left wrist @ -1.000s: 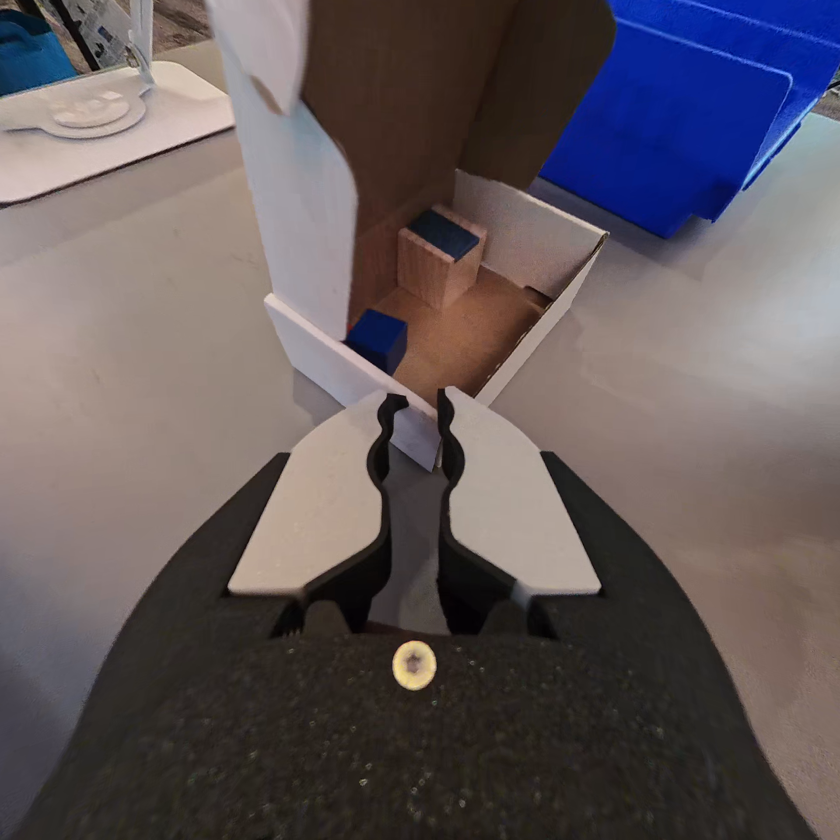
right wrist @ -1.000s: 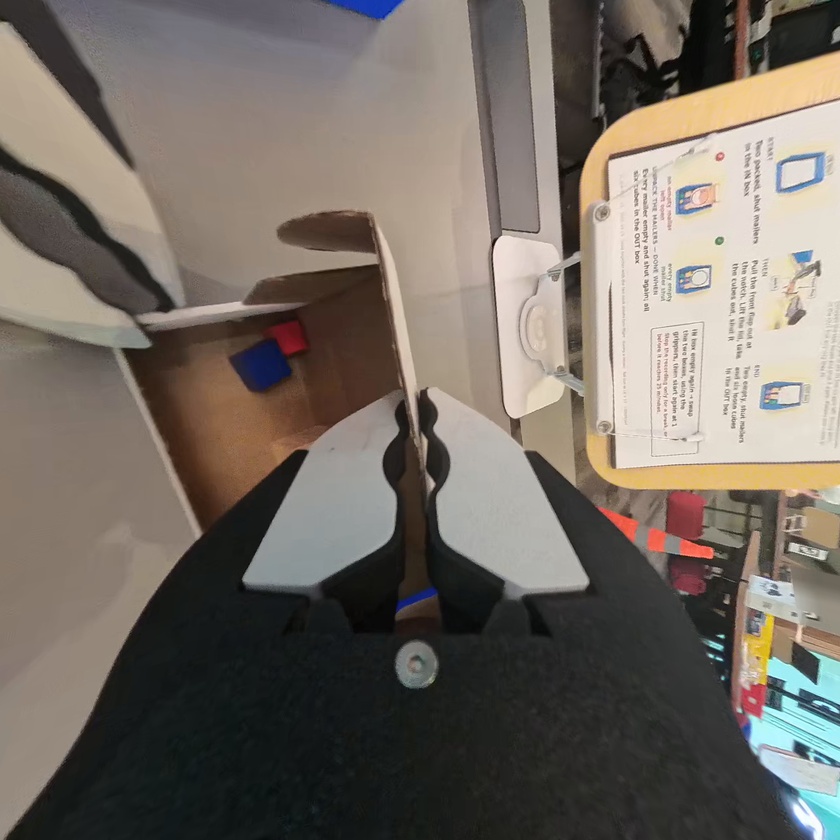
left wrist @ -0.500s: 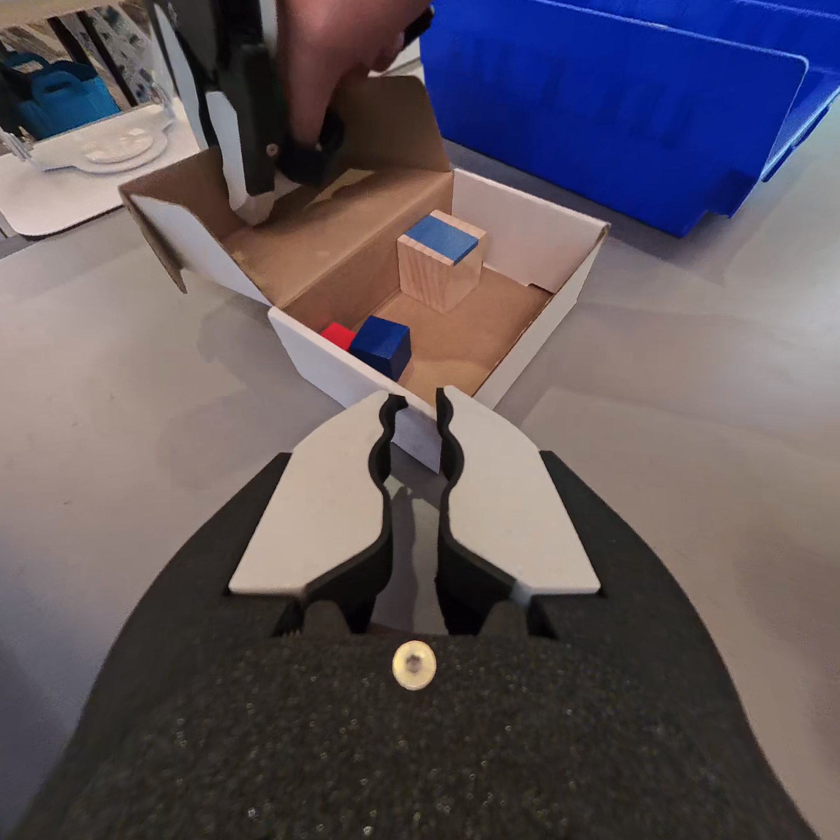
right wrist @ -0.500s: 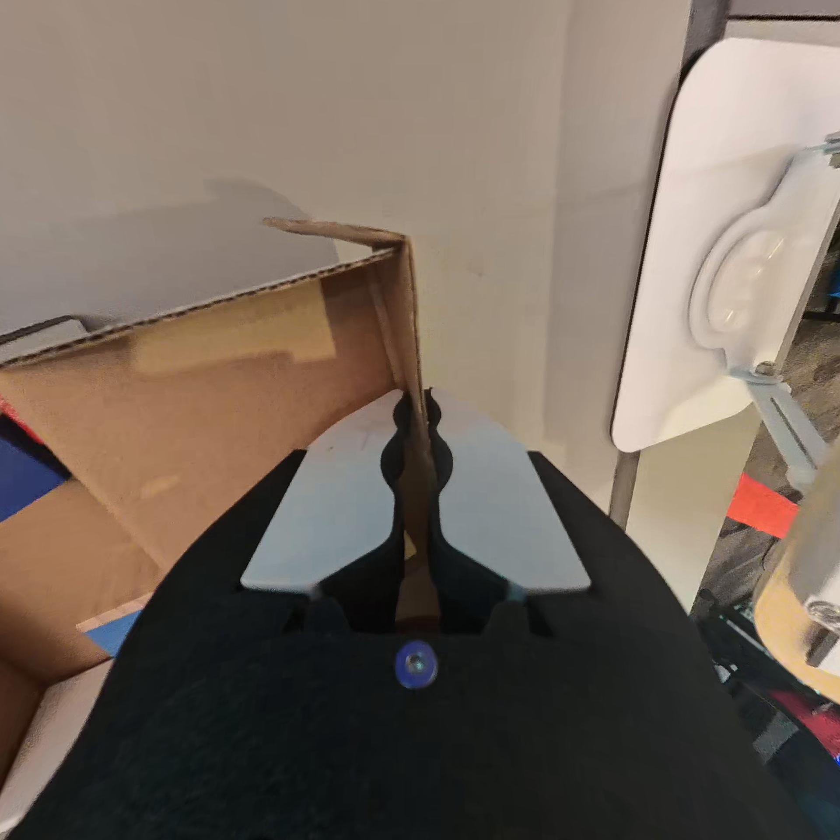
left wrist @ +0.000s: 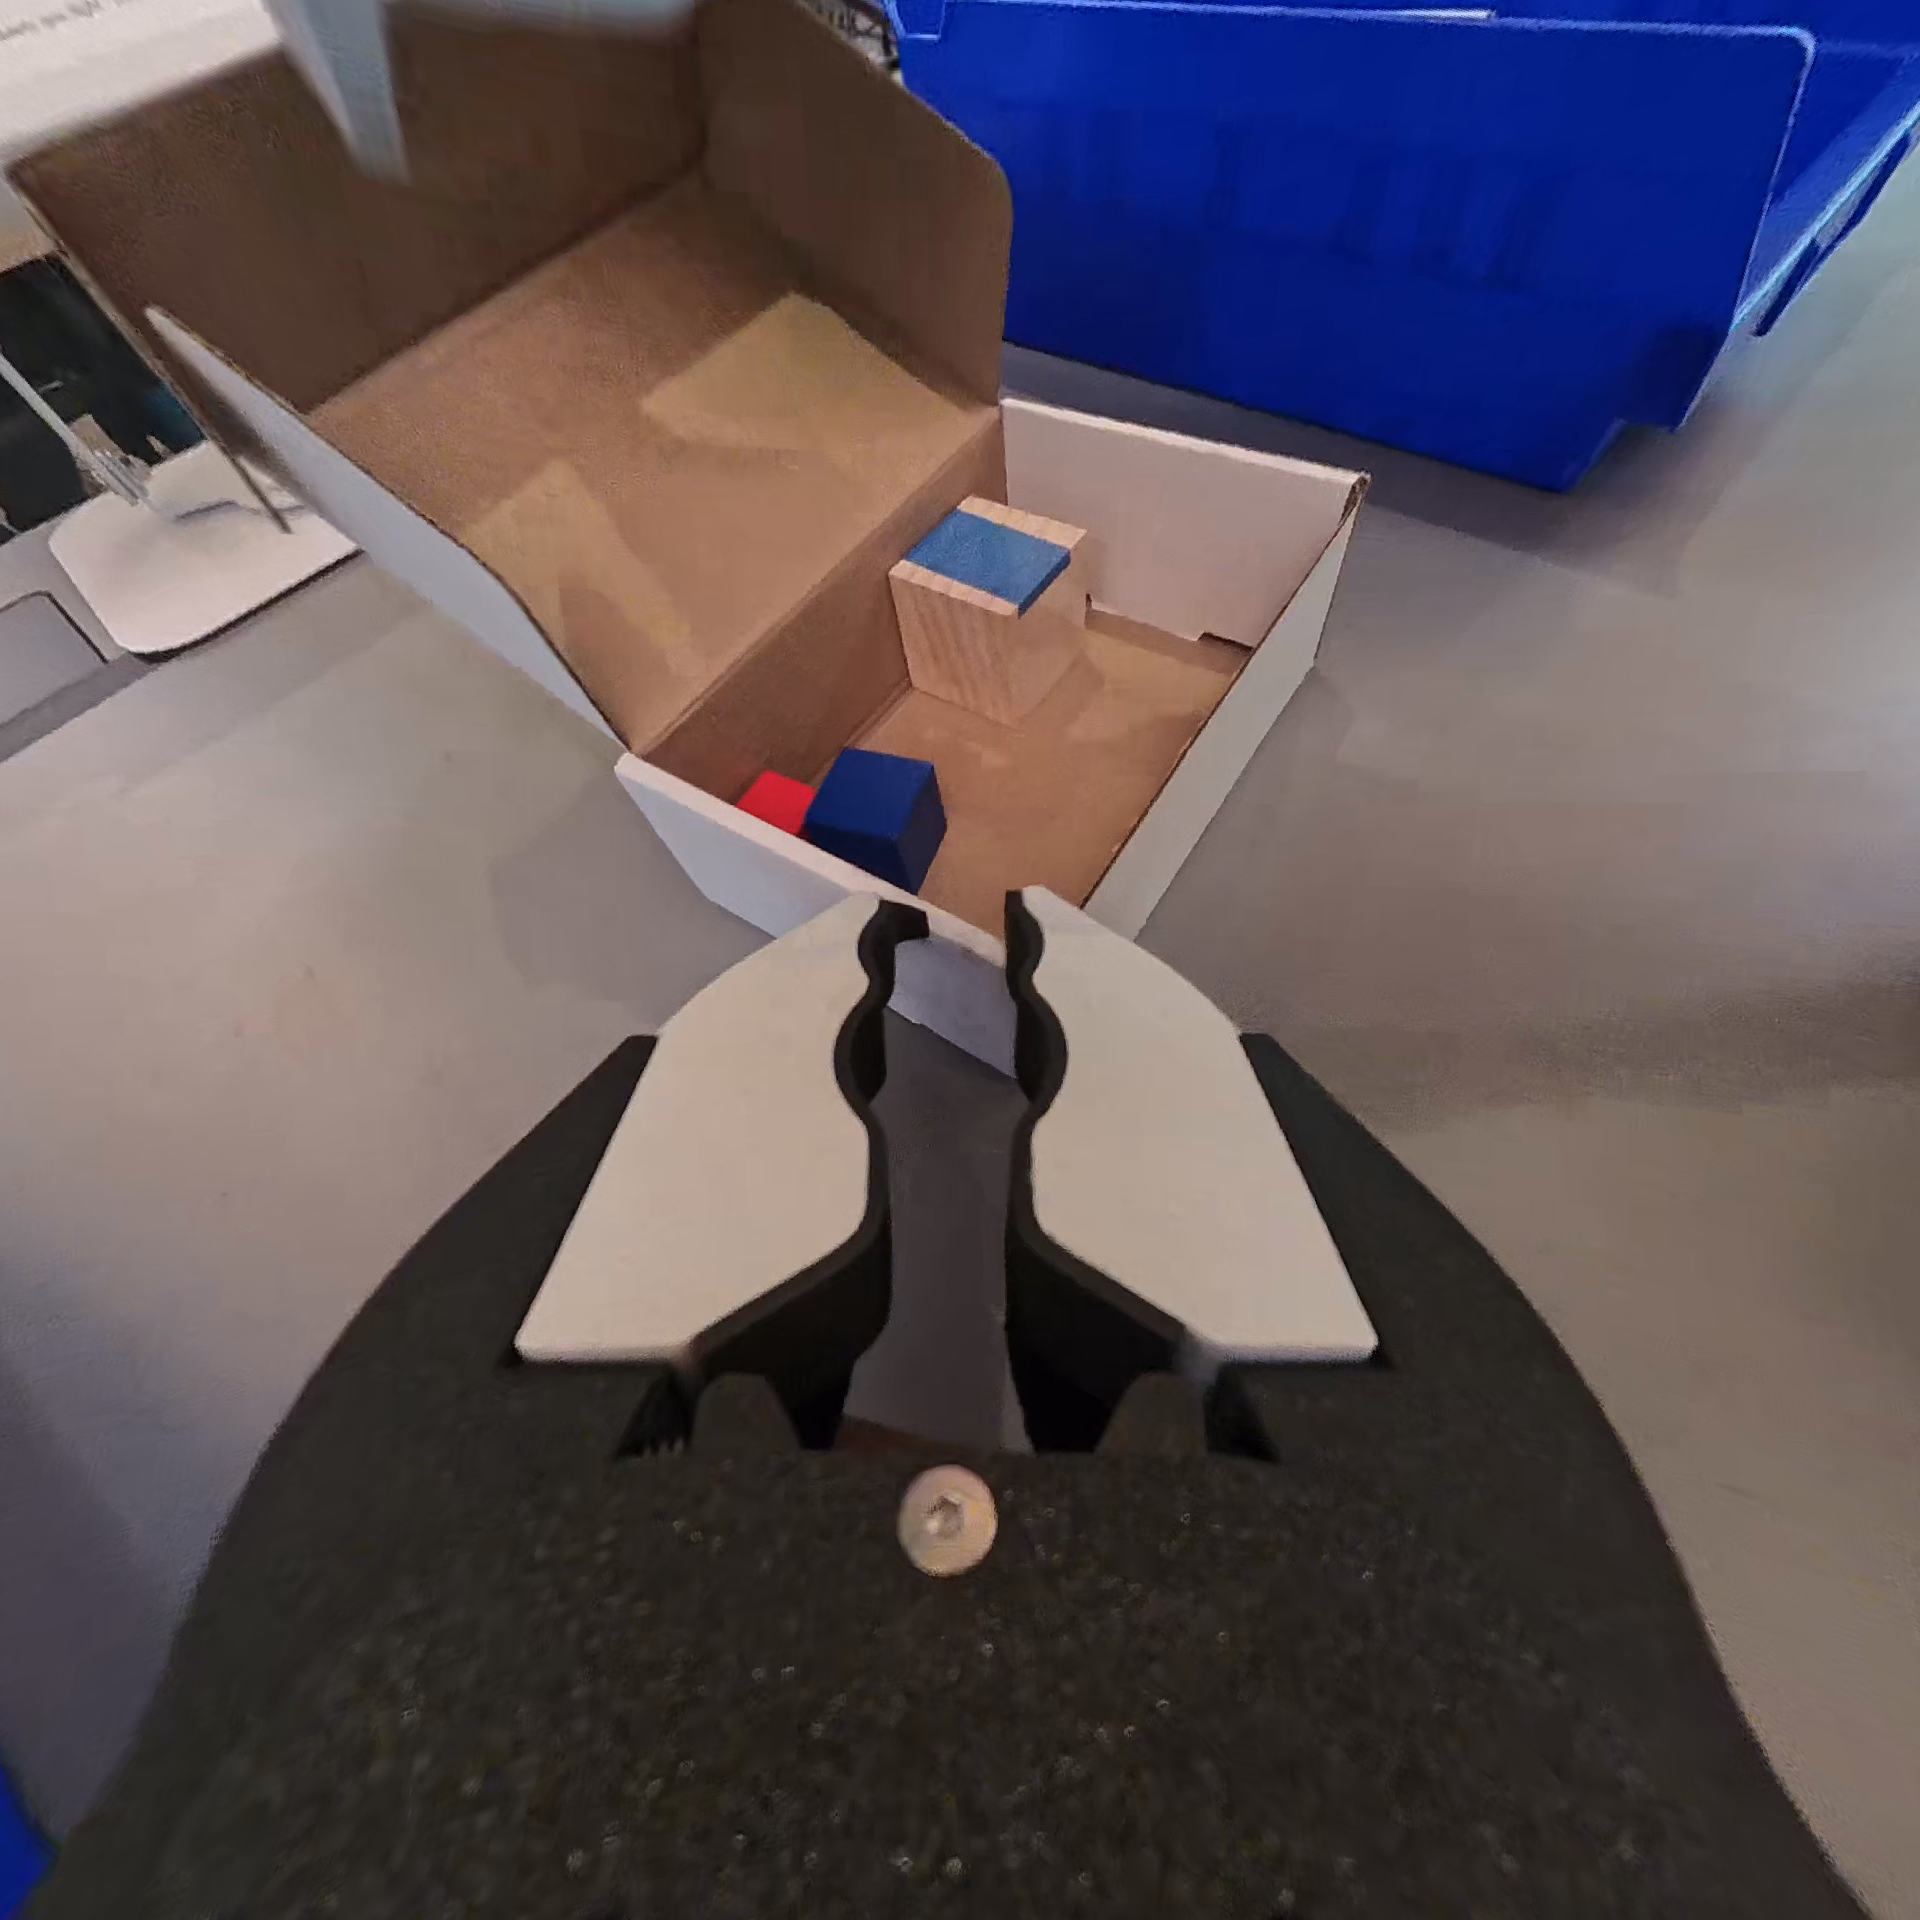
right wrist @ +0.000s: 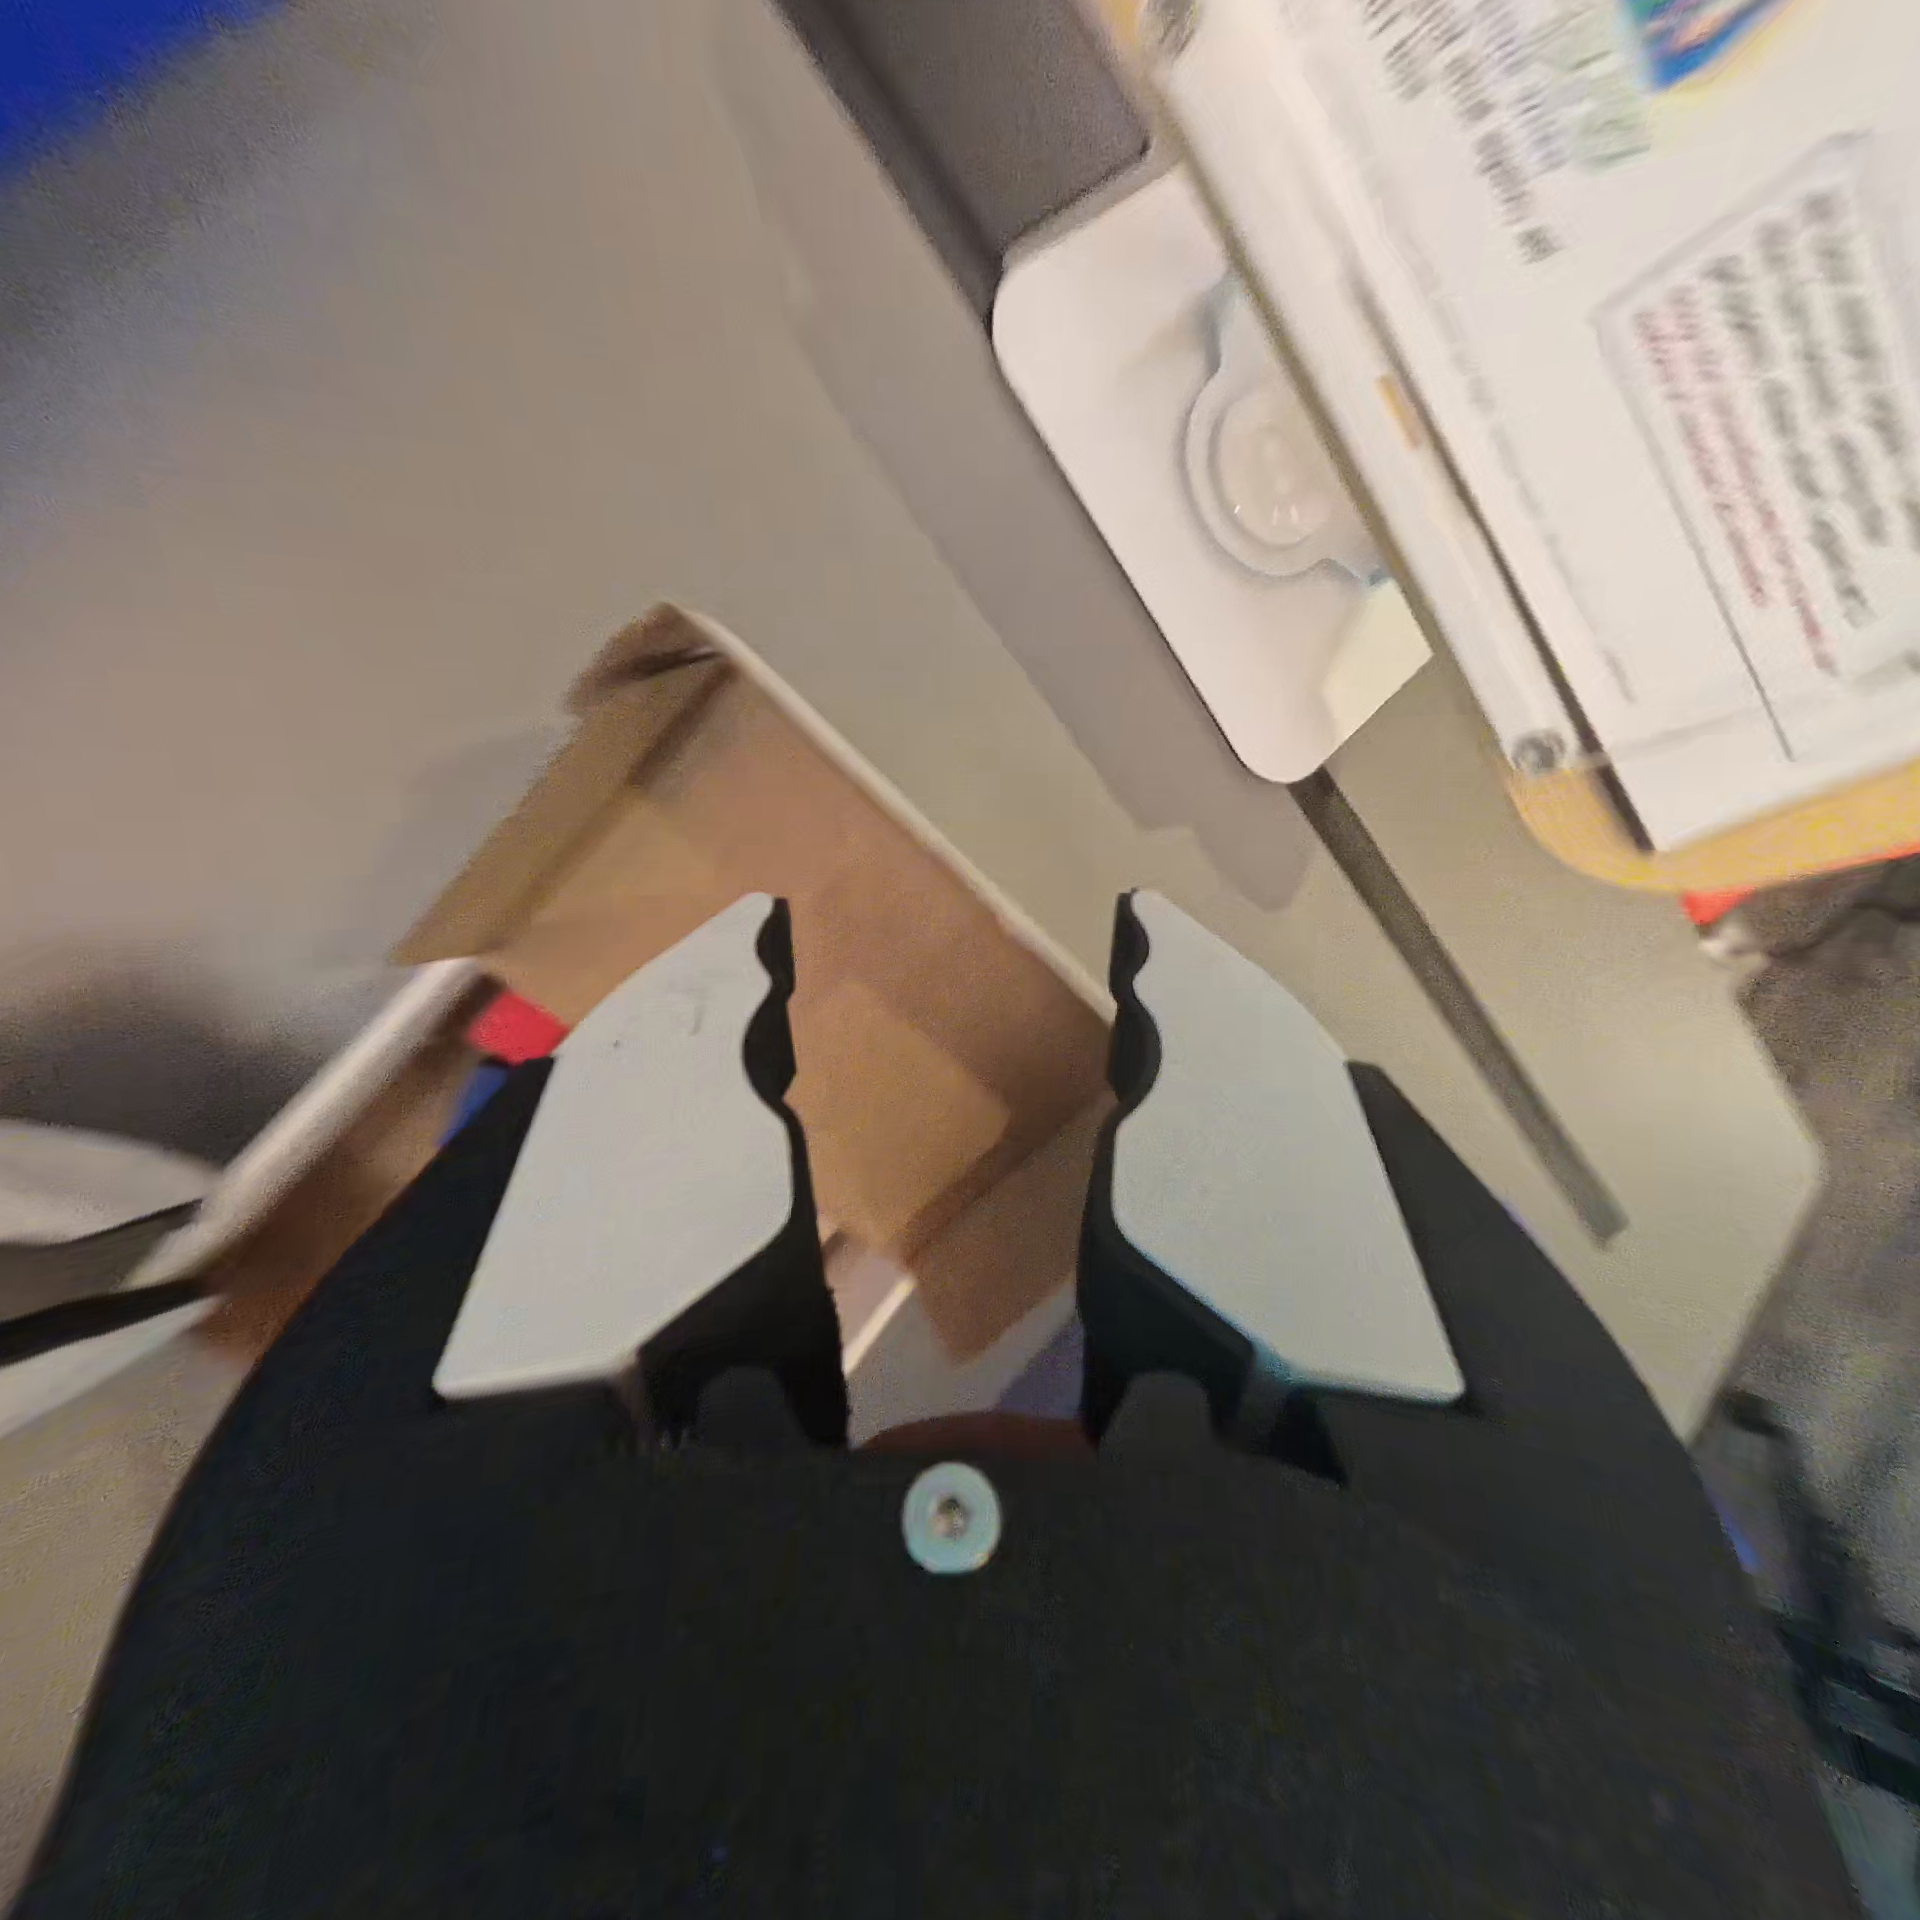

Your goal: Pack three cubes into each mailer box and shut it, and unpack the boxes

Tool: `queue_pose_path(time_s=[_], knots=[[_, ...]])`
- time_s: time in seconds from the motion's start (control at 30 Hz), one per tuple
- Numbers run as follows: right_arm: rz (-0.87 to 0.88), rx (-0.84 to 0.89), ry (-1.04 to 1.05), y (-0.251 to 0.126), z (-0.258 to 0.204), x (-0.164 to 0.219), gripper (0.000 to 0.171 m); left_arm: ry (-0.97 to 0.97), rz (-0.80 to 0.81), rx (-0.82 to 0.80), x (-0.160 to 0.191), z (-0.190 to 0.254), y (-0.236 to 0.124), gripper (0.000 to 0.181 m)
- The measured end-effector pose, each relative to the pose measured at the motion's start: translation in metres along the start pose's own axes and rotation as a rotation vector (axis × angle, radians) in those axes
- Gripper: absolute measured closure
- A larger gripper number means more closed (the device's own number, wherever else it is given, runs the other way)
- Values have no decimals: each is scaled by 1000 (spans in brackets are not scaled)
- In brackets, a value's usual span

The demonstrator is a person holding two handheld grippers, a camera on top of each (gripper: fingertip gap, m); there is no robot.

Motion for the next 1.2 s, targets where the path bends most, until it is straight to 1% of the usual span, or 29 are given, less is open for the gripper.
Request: queue_pose_path(time_s=[0.07, 0.13, 0.2, 0.27, 0.3, 0.37, 0.47, 0.53, 0.63, 0.67, 0.7, 0.73, 0.77, 0.83, 0.9, 0.97, 1.03, 1.1, 1.17, 1.2], knots=[[146, -51, 100, -36, -21, 10, 115, -50, -15, 32, 0, -1, 1, 160], [213, -192, 195, -50, -49, 28, 116, -88, -23, 56, 1, -3, 1, 157], [198, -318, 239, -41, -71, 47, 115, -85, -20, 56, 2, -6, 2, 148], [124, -389, 310, -14, -81, 64, 115, -55, -5, 62, 1, -7, 2, 147], [63, -393, 359, 3, -81, 72, 115, -35, 1, 61, 1, -7, 3, 147], [-42, -417, 423, 29, -85, 82, 122, -13, 5, 59, 0, -7, 3, 147], [-95, -398, 440, 52, -89, 86, 122, -14, 10, 68, 1, -6, 3, 149], [-108, -399, 440, 59, -93, 84, 122, -17, 10, 74, 1, -6, 3, 149], [-168, -319, 417, 70, -91, 87, 123, -23, 11, 84, 1, -6, 4, 149], [-176, -317, 417, 73, -93, 86, 124, -22, 11, 85, 1, -5, 4, 149], [-182, -324, 415, 77, -95, 86, 126, -20, 12, 81, 1, -5, 4, 149], [-202, -304, 405, 81, -96, 88, 132, -18, 13, 81, 1, -5, 4, 149], [-226, -275, 389, 85, -96, 90, 142, -18, 14, 81, 1, -5, 4, 150], [-224, -247, 370, 86, -96, 91, 142, -17, 16, 76, 1, -5, 4, 149], [-210, -264, 367, 83, -98, 92, 142, -8, 21, 64, 1, -5, 3, 149], [-183, -255, 354, 70, -96, 90, 142, 4, 30, 51, 1, -5, 2, 149], [-120, -253, 327, 43, -93, 82, 143, 16, 41, 41, 0, -4, 1, 149], [-19, -224, 310, 0, -82, 75, 143, 24, 45, 40, 0, -3, 1, 149], [86, -132, 317, -51, -57, 75, 143, 30, 48, 44, 0, -2, 0, 149], [135, -75, 347, -78, -39, 82, 143, 31, 48, 43, 0, -2, 0, 149]])
Point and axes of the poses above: each gripper's, where its closed fingertips meet, y out along the fingers, x out of its underside, z = x × y across the jaws, the point moved 5 cm from there along -y, back along the fingers, and after that the axes turned 14 degrees about -x, right-handed, at the moved point
